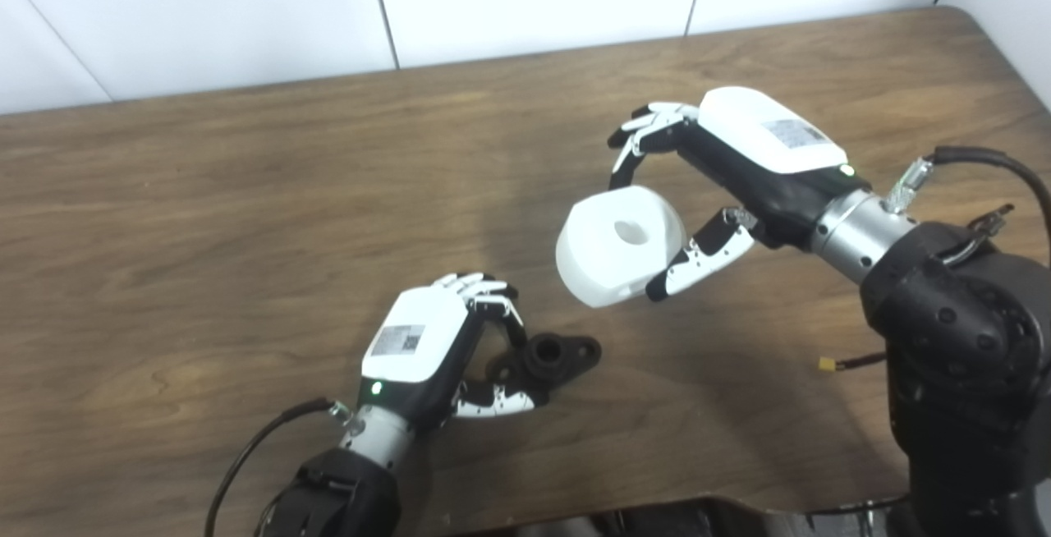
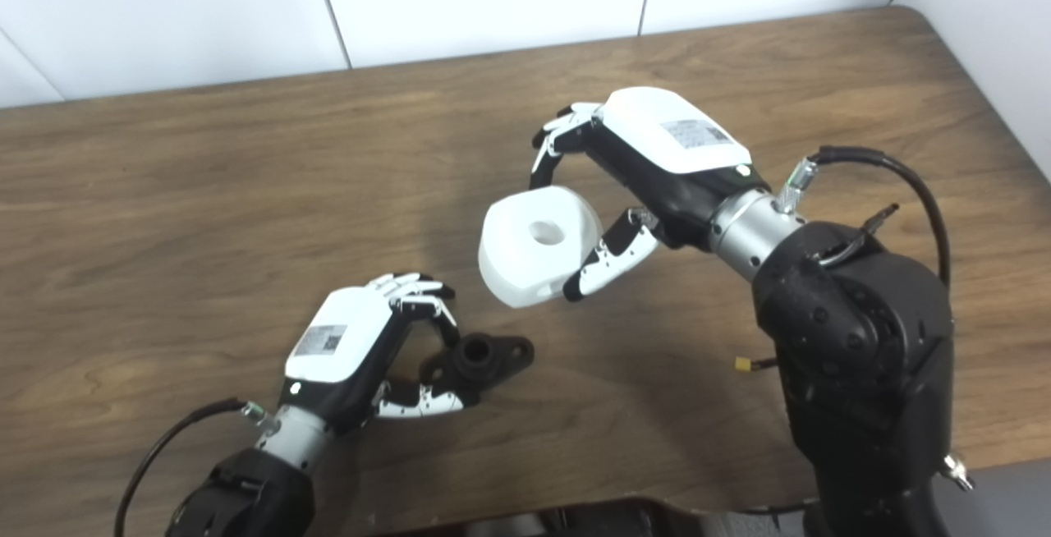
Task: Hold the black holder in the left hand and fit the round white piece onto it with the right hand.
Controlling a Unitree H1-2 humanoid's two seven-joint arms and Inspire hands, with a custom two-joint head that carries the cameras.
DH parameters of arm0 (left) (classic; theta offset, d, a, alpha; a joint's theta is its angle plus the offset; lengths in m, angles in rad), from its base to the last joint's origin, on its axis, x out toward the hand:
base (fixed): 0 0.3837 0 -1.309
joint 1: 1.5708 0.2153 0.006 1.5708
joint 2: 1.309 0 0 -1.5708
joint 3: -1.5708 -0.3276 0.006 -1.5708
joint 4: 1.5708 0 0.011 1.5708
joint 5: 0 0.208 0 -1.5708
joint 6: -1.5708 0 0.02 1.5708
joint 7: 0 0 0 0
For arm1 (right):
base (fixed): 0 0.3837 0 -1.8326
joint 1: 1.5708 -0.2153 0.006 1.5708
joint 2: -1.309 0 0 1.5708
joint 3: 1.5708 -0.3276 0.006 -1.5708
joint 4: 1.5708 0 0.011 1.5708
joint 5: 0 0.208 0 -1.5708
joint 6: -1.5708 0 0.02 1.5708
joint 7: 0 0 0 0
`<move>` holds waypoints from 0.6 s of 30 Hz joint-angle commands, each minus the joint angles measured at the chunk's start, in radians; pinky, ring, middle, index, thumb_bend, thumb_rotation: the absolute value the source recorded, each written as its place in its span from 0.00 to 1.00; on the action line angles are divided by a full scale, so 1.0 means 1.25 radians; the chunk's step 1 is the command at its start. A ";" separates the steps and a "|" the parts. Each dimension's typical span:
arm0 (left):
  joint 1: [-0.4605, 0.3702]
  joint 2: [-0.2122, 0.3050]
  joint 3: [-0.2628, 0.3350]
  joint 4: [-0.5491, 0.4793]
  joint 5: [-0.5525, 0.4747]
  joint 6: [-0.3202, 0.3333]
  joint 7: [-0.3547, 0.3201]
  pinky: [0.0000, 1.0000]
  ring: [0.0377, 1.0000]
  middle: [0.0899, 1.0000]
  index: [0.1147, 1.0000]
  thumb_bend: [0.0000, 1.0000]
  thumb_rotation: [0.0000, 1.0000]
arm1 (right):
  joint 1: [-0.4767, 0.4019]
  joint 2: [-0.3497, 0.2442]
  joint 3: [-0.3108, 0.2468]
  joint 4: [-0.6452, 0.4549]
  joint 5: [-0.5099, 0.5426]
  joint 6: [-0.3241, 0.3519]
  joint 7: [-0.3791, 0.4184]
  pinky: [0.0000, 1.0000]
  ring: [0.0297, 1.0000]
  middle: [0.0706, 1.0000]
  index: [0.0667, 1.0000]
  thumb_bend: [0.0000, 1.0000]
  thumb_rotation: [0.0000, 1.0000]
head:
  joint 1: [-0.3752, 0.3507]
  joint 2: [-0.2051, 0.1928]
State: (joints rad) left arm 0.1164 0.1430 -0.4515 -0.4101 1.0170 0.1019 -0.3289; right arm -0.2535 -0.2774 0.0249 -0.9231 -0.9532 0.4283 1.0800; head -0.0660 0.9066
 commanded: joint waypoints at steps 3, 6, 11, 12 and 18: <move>0.004 0.007 -0.012 0.023 -0.002 0.015 -0.044 0.87 0.85 0.77 0.42 0.52 0.05 | 0.000 0.015 -0.009 -0.021 0.010 -0.037 -0.016 0.81 0.91 0.81 0.45 0.52 0.15 | -0.002 0.003; 0.004 0.006 -0.011 0.023 -0.004 0.016 -0.045 0.88 0.85 0.77 0.42 0.52 0.05 | 0.013 0.031 -0.007 -0.021 0.013 -0.055 -0.028 0.79 0.90 0.80 0.45 0.52 0.15 | -0.002 0.003; 0.002 0.004 -0.012 0.024 -0.002 0.019 -0.047 0.88 0.85 0.77 0.42 0.52 0.05 | 0.037 0.065 0.000 -0.021 0.018 -0.082 -0.031 0.83 0.90 0.79 0.45 0.52 0.15 | -0.002 0.008; 0.001 0.003 -0.012 0.024 -0.002 0.019 -0.047 0.88 0.85 0.77 0.42 0.52 0.05 | 0.039 0.069 0.002 -0.021 0.016 -0.088 -0.029 0.83 0.90 0.79 0.45 0.52 0.15 | -0.001 0.009; -0.004 0.000 -0.016 0.023 0.002 0.024 -0.052 0.88 0.85 0.77 0.42 0.52 0.05 | 0.052 0.081 0.019 -0.021 0.009 -0.119 -0.019 0.80 0.90 0.80 0.45 0.52 0.15 | 0.004 0.015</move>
State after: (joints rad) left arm 0.1057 0.1427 -0.4556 -0.4098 1.0165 0.1116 -0.3365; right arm -0.1738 -0.1827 0.0484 -0.9233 -0.9375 0.3012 1.0701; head -0.0598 0.9250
